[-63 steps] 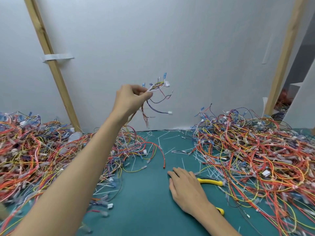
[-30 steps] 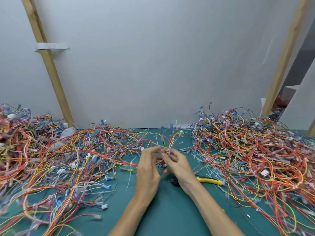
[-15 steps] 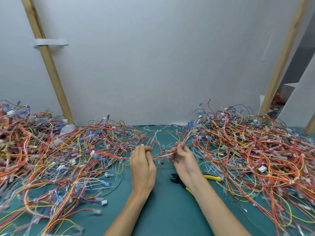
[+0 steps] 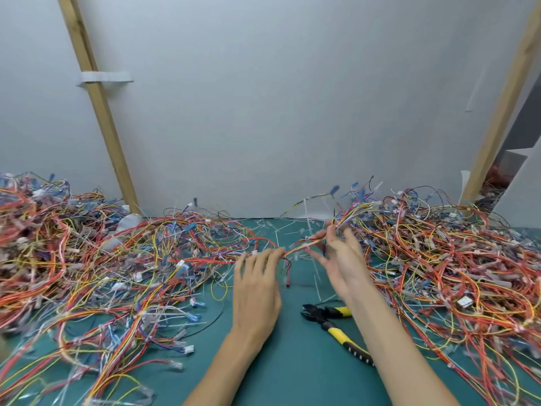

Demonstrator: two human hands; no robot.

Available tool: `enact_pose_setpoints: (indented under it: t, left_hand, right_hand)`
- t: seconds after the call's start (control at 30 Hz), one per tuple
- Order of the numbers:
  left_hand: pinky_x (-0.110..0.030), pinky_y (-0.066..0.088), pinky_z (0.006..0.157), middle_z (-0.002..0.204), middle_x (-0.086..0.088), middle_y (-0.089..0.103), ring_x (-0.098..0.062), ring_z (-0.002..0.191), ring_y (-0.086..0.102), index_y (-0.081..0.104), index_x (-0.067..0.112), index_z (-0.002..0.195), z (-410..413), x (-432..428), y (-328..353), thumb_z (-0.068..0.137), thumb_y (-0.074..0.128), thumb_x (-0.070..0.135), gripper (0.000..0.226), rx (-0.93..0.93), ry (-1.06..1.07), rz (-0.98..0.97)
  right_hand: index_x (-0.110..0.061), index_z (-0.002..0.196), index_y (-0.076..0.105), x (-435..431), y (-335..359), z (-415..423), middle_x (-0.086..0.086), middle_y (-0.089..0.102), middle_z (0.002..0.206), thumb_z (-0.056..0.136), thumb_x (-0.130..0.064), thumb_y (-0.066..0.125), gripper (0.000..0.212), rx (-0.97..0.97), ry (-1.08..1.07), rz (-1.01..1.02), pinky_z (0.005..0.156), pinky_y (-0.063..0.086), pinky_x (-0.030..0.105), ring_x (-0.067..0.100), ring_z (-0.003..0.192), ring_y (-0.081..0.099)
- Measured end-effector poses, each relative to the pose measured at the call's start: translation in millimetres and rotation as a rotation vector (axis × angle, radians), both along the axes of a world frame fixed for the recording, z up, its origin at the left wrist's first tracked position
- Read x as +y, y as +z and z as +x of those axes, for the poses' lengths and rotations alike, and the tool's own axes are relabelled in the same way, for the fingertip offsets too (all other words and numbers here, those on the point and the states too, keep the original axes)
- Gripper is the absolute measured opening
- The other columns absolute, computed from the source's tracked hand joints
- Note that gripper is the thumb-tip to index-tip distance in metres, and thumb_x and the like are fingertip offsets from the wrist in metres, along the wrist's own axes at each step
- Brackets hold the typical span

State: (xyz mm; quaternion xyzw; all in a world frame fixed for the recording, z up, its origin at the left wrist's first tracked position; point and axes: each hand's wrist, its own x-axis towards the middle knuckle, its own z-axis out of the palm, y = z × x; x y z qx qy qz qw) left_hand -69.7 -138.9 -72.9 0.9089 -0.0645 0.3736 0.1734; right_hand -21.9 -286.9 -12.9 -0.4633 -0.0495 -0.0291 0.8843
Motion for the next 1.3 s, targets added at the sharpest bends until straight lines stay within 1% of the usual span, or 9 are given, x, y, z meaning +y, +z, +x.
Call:
enact_pose_setpoints:
  t: [0.1,0.3,0.47,0.6,0.67,0.8,0.93,1.03,1.3]
  left_hand:
    - [-0.036,0.044,0.090,0.125,-0.005,0.056,-0.022,0.101,0.057,0.059,0.017,0.121,6.3,18.7,15.1,0.078,0.070,0.001,0.048,-0.077,-0.002,-0.051]
    - [-0.035,0.040,0.078,0.090,0.005,0.067,-0.023,0.088,0.062,0.065,0.018,0.093,8.8,41.8,11.0,0.087,0.071,0.019,0.009,0.039,-0.093,-0.052]
    - [-0.029,0.036,0.085,0.095,0.006,0.068,-0.022,0.088,0.063,0.068,0.017,0.101,4.9,37.8,-0.7,0.080,0.078,0.016,0.023,0.012,-0.118,0.078]
    - [-0.036,0.038,0.095,0.102,0.002,0.069,-0.026,0.098,0.061,0.068,0.016,0.112,2.5,46.7,-0.4,0.083,0.072,0.008,0.030,0.056,0.062,0.089]
    - [-0.036,0.037,0.095,0.098,0.001,0.070,-0.027,0.095,0.063,0.070,0.017,0.107,0.8,48.5,-0.1,0.083,0.069,0.002,0.028,0.057,0.108,0.080]
    - [-0.031,0.039,0.084,0.091,0.000,0.072,-0.026,0.085,0.065,0.074,0.015,0.097,-2.1,37.7,4.9,0.076,0.066,-0.002,0.028,-0.073,-0.024,0.061]
    - [-0.035,0.047,0.091,0.094,0.000,0.071,-0.020,0.095,0.059,0.074,0.010,0.097,-7.1,18.7,13.6,0.080,0.057,-0.004,0.028,-0.200,-0.175,0.038]
    - [-0.039,0.051,0.093,0.094,-0.003,0.072,-0.022,0.094,0.063,0.075,0.007,0.097,-12.3,11.1,18.4,0.087,0.043,0.002,0.034,-0.248,-0.261,0.051]
    - [-0.029,0.051,0.076,0.097,0.000,0.071,-0.022,0.085,0.064,0.073,0.009,0.104,-26.4,-25.7,25.7,0.098,0.047,0.002,0.027,-0.303,-0.509,0.101]
  right_hand:
    - [-0.017,0.097,0.056,-12.5,20.7,1.9,-0.005,0.062,0.067,0.101,-0.013,0.049,0.009,-0.037,-0.046,-0.016,0.055,0.057,0.027,0.007,0.064,0.063]
    - [-0.019,0.102,0.059,-48.0,30.8,4.0,-0.005,0.061,0.070,0.103,-0.014,0.046,0.014,-0.020,-0.083,-0.096,0.060,0.054,0.028,0.007,0.063,0.059]
    - [-0.021,0.099,0.059,-56.1,33.3,7.7,-0.008,0.060,0.067,0.102,-0.016,0.047,0.014,0.019,-0.123,-0.052,0.059,0.049,0.025,0.005,0.063,0.056]
    - [-0.022,0.096,0.061,-67.3,37.8,8.6,-0.011,0.061,0.067,0.102,-0.017,0.049,0.015,0.017,-0.151,-0.062,0.066,0.043,0.026,0.002,0.060,0.057]
    - [-0.023,0.097,0.062,-71.2,39.2,8.6,-0.011,0.061,0.070,0.102,-0.017,0.049,0.015,0.011,-0.163,-0.084,0.065,0.042,0.026,0.000,0.059,0.057]
    - [-0.024,0.100,0.061,-75.0,41.6,8.5,-0.009,0.058,0.073,0.103,-0.018,0.048,0.015,-0.017,-0.187,-0.151,0.057,0.038,0.025,0.006,0.069,0.052]
    - [-0.024,0.098,0.063,-71.2,42.0,7.3,-0.007,0.057,0.080,0.101,-0.018,0.052,0.013,-0.051,-0.190,-0.307,0.059,0.040,0.026,0.007,0.072,0.052]
    - [-0.021,0.098,0.064,-63.7,40.7,5.9,-0.003,0.057,0.080,0.099,-0.013,0.053,0.014,-0.073,-0.138,-0.356,0.049,0.043,0.021,0.007,0.067,0.052]
    - [-0.018,0.098,0.064,-39.7,35.4,2.2,-0.009,0.062,0.067,0.099,-0.015,0.054,0.010,-0.090,0.012,-0.443,0.043,0.036,0.016,0.008,0.063,0.049]
